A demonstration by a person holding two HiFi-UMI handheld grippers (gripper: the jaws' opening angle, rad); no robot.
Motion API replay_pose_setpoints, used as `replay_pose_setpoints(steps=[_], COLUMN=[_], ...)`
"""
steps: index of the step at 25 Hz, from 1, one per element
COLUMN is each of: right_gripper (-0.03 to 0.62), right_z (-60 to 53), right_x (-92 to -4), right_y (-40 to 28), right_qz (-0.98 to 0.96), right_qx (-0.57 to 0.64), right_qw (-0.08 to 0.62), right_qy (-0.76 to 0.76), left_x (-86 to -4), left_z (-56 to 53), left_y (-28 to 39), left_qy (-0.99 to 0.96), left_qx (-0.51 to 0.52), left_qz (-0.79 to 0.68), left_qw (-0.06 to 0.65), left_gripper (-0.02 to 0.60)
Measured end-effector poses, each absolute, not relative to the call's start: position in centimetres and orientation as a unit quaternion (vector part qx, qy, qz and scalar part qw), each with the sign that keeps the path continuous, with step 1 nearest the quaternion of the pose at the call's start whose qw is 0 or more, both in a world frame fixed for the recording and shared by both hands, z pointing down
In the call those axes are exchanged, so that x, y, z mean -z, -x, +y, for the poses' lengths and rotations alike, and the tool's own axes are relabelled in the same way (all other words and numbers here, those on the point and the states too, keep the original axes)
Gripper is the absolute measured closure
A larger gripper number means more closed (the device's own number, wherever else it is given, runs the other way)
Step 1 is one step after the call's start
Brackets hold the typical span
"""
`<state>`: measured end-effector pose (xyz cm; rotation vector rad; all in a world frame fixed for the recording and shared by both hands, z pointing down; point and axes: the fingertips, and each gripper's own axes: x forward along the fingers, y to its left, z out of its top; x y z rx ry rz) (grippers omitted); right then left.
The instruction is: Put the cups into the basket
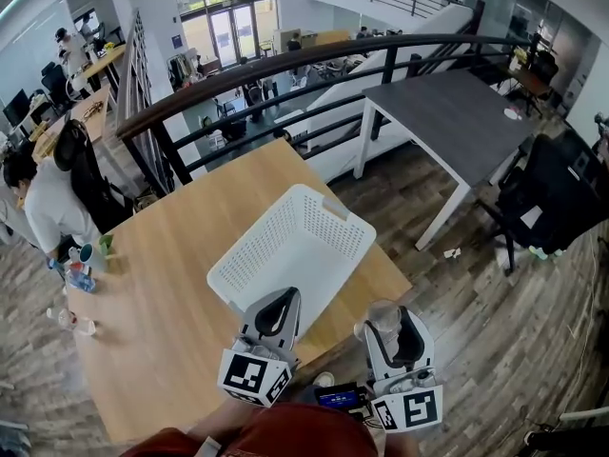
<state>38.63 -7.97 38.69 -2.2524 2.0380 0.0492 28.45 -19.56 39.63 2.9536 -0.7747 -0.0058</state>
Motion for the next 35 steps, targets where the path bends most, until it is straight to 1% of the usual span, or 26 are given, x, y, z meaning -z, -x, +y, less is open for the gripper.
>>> replay_pose_setpoints(steps=[10, 28, 35], right_gripper=[0.342, 0.342, 0.342], right_z=[-11.8, -20.0, -22.7], right_x=[-38.0, -38.1, -38.6], right_y=[-39.6, -35.3, -34.4], right_qz=[0.709, 0.748, 0.761], right_qx=[-0.016, -0.01, -0.007], right_qw=[0.047, 0.035, 0.01], right_qy=[0.704, 0.663, 0.649], left_x=[-39.0, -40.1, -40.7], left_z=[-21.7, -24.9, -25.9], left_y=[-28.5, -23.3, -21.5], left_qy=[-0.955, -0.944, -0.935], left_qx=[0.004, 0.005, -0.001], left_qz=[-0.294, -0.324, -0.351], left_qw=[0.046, 0.059, 0.052], left_gripper=[0.575, 0.575, 0.575])
